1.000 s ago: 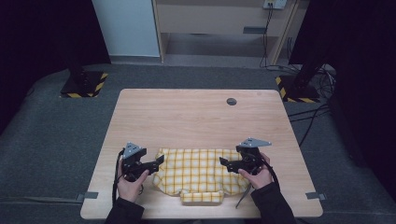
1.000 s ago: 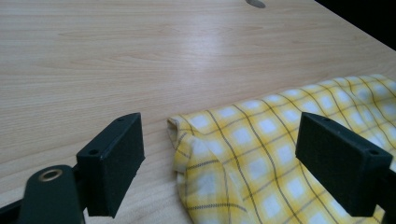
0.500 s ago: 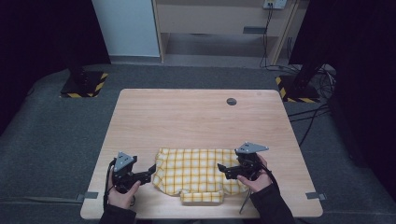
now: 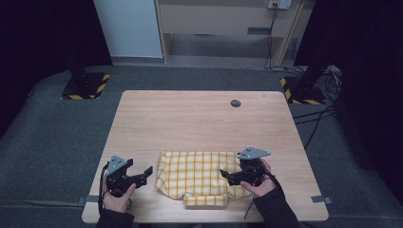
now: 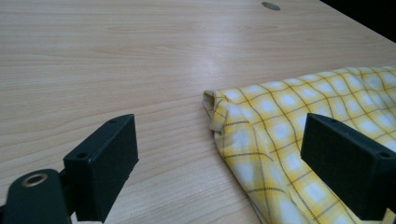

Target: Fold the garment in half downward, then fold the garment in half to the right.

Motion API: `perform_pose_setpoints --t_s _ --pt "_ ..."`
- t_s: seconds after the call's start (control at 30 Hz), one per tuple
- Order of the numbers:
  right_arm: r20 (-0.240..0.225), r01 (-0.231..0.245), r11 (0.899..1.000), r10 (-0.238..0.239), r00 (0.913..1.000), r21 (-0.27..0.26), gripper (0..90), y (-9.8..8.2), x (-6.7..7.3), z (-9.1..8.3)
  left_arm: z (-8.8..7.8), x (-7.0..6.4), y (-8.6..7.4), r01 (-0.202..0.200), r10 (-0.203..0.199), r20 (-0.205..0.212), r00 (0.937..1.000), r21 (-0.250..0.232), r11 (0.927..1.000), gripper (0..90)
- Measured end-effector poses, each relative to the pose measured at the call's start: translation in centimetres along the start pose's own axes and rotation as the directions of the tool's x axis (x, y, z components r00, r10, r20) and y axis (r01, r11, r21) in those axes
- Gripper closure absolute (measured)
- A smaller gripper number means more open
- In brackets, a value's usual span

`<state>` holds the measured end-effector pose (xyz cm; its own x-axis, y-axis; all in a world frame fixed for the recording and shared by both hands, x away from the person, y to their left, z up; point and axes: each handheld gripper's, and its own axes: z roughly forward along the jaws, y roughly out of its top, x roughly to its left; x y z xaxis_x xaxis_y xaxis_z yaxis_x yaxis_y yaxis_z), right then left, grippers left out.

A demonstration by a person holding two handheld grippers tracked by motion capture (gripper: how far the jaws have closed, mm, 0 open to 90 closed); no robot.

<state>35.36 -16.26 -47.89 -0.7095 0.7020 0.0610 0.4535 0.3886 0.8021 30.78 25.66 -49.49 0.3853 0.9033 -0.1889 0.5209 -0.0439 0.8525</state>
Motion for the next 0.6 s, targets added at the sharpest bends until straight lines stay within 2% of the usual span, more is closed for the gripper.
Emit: perform_pose_setpoints --t_s 0.2,0.6 --pt "0.007 0.003 1.0 -0.003 1.0 0.023 4.9 -0.4 -0.1 0.4 0.7 0.1 -0.5 0.002 -0.002 0.001 1.0 0.025 0.9997 9.7" --pt "-0.015 0.057 0.998 -0.057 0.9983 0.038 4.4 -0.2 1.4 1.1 1.1 0.6 -0.6 0.01 -0.01 -0.002 1.0 0.04 0.9991 8.9"
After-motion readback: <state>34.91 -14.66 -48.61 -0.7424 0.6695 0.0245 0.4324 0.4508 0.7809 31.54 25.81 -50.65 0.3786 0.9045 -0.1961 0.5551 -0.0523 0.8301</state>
